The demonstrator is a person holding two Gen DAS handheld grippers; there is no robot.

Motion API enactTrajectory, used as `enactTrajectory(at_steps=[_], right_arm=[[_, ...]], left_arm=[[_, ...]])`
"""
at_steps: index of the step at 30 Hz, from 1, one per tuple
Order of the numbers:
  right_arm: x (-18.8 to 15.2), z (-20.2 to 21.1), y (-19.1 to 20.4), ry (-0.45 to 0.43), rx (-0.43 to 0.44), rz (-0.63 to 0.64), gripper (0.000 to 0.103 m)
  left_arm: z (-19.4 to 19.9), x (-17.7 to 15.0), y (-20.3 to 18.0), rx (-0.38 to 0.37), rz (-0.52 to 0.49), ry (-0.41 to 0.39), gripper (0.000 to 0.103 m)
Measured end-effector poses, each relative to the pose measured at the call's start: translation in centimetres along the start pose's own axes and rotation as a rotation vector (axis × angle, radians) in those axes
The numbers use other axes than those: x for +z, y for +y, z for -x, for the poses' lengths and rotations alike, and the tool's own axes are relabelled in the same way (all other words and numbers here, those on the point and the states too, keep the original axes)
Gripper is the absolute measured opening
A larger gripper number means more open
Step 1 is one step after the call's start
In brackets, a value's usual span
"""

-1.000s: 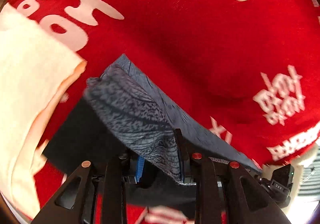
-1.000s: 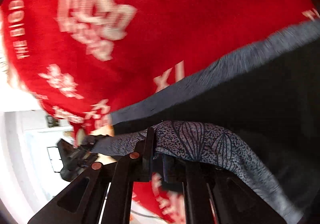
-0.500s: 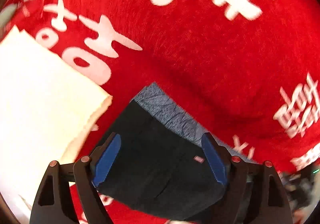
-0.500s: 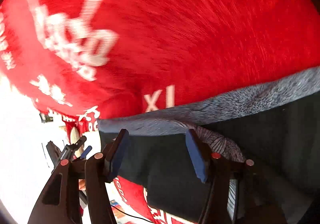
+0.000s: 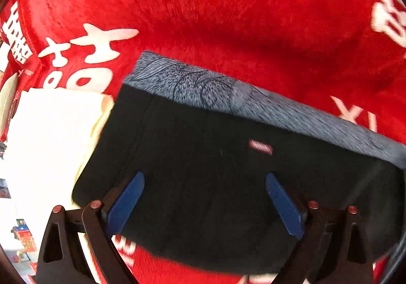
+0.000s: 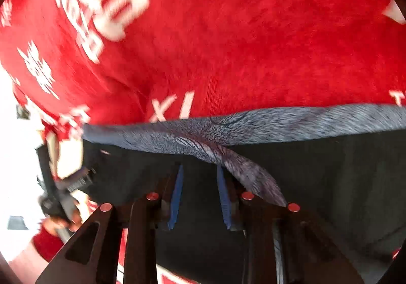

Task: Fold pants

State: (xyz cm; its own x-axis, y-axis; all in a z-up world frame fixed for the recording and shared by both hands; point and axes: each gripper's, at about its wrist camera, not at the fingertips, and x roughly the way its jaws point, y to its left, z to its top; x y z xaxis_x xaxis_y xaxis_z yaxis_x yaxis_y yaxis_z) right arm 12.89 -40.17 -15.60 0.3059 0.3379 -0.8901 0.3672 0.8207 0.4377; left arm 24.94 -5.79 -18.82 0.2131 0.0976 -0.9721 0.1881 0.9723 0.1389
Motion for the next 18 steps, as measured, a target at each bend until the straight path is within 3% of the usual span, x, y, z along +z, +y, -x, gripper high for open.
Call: enactTrajectory(at_steps=[3,7,11,18], right_arm=[[-2.0,3.2,-0.6,-0.051,-0.006,-0.010,0.061],[-6.1,6.7,-1.9,-0.081,-0.081,-0.009,0.063],[-12.2,9.5,-3.6,-0.102,-0.185,-0.045,0.063],[-24.5,14.5,-8.5,-0.194,-0.300,-0.241,0.063]], left_arm=[[2.5,-2.0,-1.2,-0.028,-0.029,-0.012,0.097],[4.1,-4.3,-5.6,-0.113,-0.103,0.021,0.097],[5.0,-7.3,-9.5,-0.213,-0.199,0.049,0.097],[7.5,-13.0,-15.6,-0.379,-0.285,0.081,0.097]])
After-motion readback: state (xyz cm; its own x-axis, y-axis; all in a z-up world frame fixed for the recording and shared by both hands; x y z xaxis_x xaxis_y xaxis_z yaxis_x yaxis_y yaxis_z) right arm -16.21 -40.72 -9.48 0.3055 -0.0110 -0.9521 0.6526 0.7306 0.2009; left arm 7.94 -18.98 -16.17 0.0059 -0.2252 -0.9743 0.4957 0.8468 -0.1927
